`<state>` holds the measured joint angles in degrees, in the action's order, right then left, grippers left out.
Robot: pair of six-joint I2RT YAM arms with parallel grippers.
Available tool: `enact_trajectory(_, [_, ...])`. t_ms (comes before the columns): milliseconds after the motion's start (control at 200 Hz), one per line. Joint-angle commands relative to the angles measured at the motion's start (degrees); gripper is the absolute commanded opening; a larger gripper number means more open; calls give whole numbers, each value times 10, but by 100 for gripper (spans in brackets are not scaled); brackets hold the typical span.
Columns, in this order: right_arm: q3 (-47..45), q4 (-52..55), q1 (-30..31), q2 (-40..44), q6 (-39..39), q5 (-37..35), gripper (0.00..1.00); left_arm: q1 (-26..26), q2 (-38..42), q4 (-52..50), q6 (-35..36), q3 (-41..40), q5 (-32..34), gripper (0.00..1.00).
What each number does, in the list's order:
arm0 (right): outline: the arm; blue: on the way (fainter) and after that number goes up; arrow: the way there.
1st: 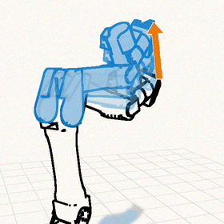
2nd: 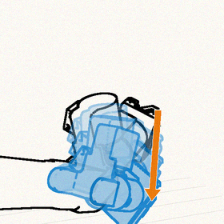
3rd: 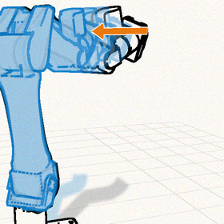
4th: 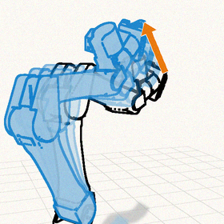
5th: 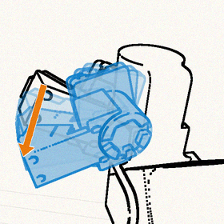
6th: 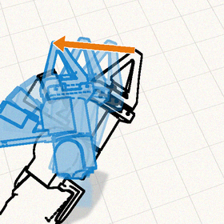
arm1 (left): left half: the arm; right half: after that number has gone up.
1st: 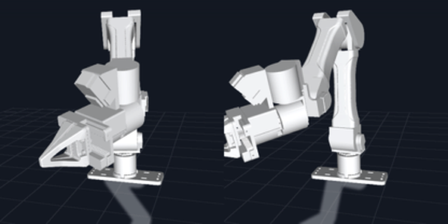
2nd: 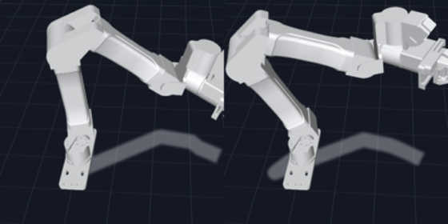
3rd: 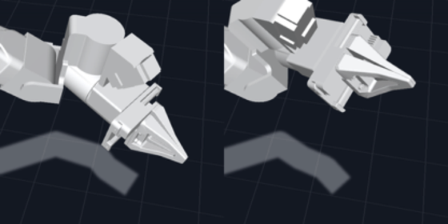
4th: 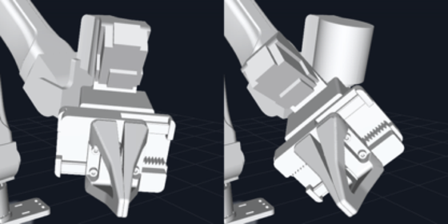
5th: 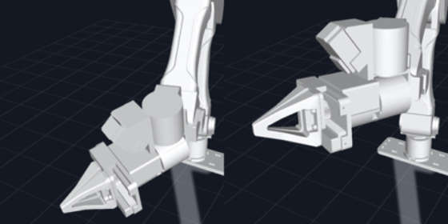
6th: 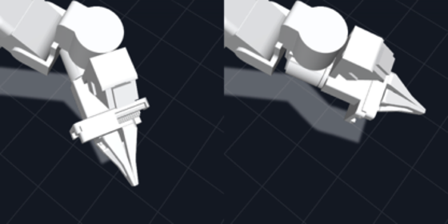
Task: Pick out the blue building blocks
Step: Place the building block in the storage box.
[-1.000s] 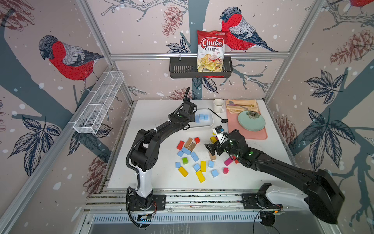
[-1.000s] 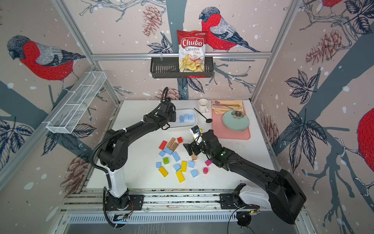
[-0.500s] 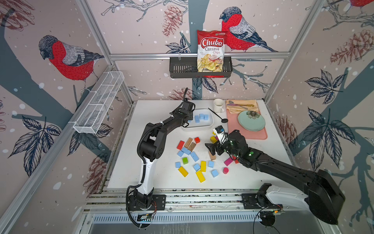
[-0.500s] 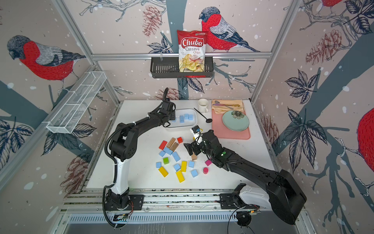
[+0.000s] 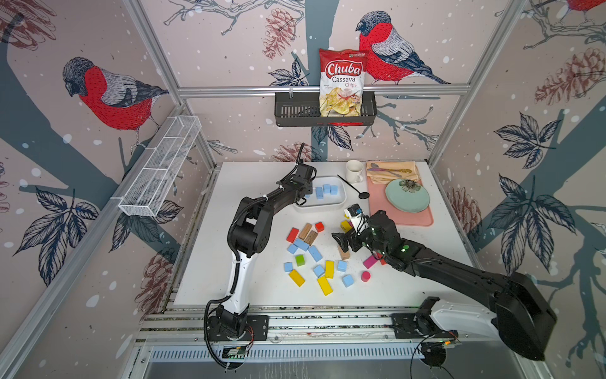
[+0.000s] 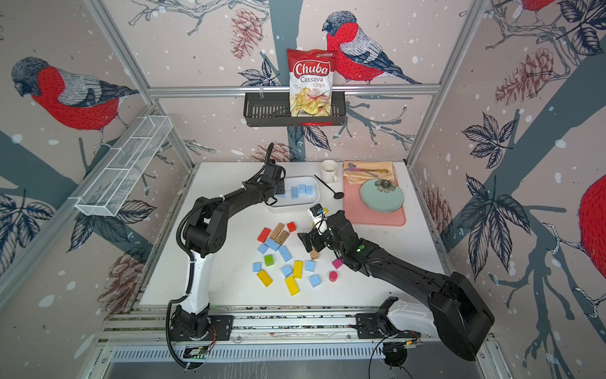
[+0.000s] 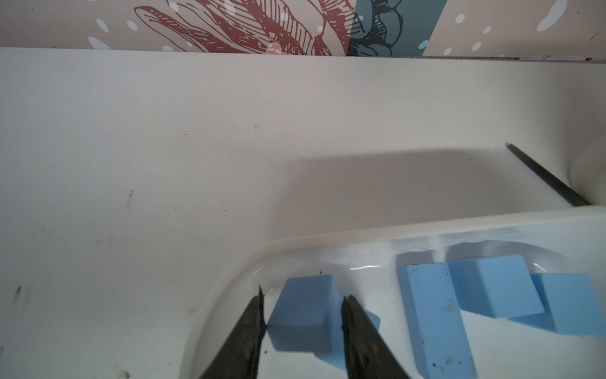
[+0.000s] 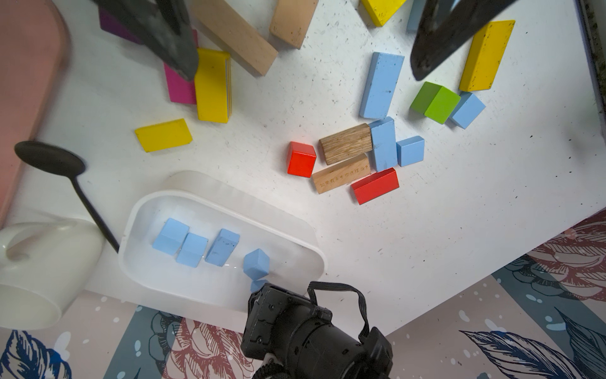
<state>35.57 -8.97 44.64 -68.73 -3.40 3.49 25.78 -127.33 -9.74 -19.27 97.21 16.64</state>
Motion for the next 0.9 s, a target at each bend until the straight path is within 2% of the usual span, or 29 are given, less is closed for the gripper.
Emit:
enact_trajectory(0, [4,-9,1,-3,-4,-2,100,-1,0,4,-10,6,4,51])
enact_trajectory(160, [5,-10,0,-7,-3,-1,100,-1,13,4,-11,2,-5,57])
enact_trajectory(305, [5,-11,0,-8,-1,-1,100,-1,58,19,-10,-32,-14,60])
enact_trajectory(740, [12,-14,1,-21,4,14,100,6,270,61,12,-263,-70,69])
enact_trajectory(896, [12,-23,1,-24,8,23,100,25,339,54,31,-337,-65,72])
